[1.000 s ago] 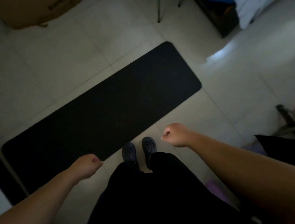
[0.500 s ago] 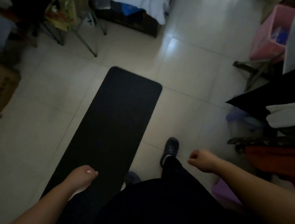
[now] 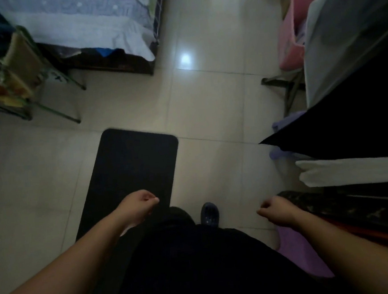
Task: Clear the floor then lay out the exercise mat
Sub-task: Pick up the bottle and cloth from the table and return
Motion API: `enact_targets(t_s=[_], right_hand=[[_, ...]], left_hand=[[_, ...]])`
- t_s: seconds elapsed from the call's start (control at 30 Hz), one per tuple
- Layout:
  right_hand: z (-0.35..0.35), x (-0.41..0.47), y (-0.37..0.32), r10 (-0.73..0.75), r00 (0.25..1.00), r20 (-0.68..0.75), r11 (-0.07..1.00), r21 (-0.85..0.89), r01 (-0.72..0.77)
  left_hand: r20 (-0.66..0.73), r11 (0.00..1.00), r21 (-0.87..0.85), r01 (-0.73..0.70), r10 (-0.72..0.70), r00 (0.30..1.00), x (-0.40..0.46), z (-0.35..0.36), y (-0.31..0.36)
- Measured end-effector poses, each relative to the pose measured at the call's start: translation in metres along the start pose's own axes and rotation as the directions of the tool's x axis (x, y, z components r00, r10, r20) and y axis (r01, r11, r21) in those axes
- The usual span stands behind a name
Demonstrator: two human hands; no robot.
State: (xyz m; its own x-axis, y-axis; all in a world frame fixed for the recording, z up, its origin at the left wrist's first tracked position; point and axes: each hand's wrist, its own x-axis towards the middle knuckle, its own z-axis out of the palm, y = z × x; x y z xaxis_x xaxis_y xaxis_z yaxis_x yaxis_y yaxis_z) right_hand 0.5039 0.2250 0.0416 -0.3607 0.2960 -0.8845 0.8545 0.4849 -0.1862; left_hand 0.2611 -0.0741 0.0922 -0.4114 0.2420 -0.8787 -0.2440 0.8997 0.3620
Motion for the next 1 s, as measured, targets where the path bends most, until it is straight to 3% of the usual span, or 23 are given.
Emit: enact_targets(t_s=[0.17,0.43,0.6,0.7,0.83,1.0], right_hand=[[-0.045,0.038,-0.035,0.02,0.999,-0.029,0.969,0.246,-0.012],[-0.154,0.08,-0.103,0.036,0.994,-0.106,0.981,0.192,-0.015],[-0.21,0.088,-0.121,0.092,0.98,-0.174,0.97,0.24,-0.049],[-0.223,0.09,-0.115,0.14,0.982,-0.128,0.958,0.268,-0.101],[-0.23,0.102,-0.103,0.269,0.962,-0.054,0.921,0.307,-0.241],[-0.26,0.139,-0.097,0.297,0.955,-0.016,0.883,0.386,-0.268]], left_hand=[[0.008,0.995,0.09,0.051,-0.052,0.999,0.037,-0.022,0.015],[0.061,0.948,0.248,0.202,-0.223,0.973,0.116,-0.109,0.027],[-0.025,0.958,0.272,0.085,-0.082,0.996,0.17,-0.183,0.112],[-0.06,0.96,0.281,0.0,0.018,0.998,0.194,-0.213,0.178],[-0.016,0.975,0.201,-0.095,0.1,0.995,0.225,-0.227,0.267],[0.01,0.972,0.204,-0.116,0.116,0.993,0.258,-0.22,0.342]])
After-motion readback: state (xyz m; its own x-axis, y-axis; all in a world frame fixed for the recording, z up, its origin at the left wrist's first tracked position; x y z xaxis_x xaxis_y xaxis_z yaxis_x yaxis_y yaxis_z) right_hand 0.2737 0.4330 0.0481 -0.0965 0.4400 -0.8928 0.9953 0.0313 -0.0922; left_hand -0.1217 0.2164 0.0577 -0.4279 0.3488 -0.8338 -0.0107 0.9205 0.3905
